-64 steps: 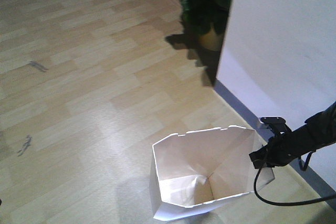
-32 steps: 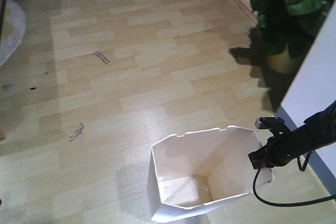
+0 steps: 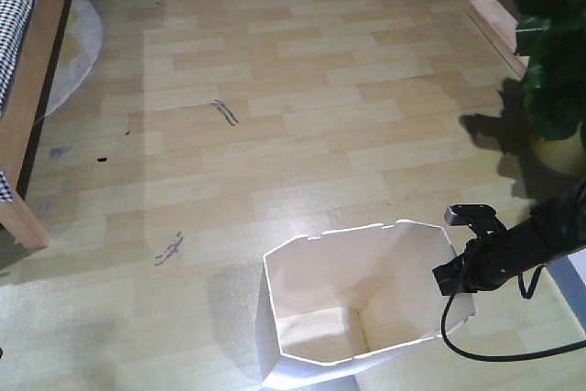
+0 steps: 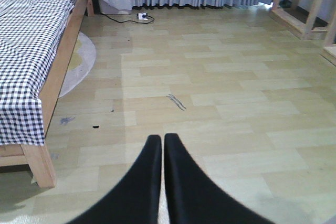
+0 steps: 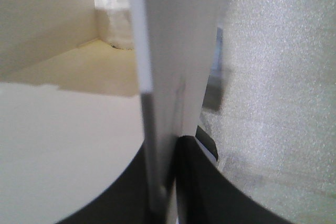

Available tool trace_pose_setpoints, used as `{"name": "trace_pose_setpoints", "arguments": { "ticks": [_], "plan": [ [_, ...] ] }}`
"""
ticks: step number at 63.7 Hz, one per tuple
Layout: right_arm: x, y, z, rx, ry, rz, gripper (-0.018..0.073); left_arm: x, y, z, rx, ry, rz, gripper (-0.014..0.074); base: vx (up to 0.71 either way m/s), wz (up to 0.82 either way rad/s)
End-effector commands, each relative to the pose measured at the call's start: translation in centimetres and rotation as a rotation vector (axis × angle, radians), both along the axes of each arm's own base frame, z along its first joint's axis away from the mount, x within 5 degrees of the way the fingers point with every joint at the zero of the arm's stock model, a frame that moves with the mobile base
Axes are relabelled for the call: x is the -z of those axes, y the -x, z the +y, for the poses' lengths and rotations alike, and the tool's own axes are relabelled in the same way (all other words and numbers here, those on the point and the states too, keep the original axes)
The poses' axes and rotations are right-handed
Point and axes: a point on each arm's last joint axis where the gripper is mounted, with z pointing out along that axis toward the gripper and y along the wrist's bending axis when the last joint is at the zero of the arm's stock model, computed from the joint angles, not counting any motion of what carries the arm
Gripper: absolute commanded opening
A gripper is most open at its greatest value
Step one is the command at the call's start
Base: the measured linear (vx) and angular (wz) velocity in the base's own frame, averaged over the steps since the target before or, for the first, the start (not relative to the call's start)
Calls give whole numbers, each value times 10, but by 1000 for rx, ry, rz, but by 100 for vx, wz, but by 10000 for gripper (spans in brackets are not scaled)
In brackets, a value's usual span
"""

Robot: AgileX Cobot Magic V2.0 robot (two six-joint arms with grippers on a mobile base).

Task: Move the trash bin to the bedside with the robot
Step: 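Turn the base toward the bed while holding the bin rim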

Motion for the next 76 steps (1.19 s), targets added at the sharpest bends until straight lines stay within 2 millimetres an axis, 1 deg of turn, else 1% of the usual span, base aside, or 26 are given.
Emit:
{"name": "trace_pose_setpoints", "arguments": {
  "ticks": [1, 76],
  "plan": [
    [-31, -11, 10, 3, -159, -42, -5, -5, -1, 0, 4, -4, -77, -6, 31, 12],
    [-31, -11, 10, 3, -158, -43, -5, -5, -1, 0, 4, -4, -77, -6, 34, 12]
  ]
}}
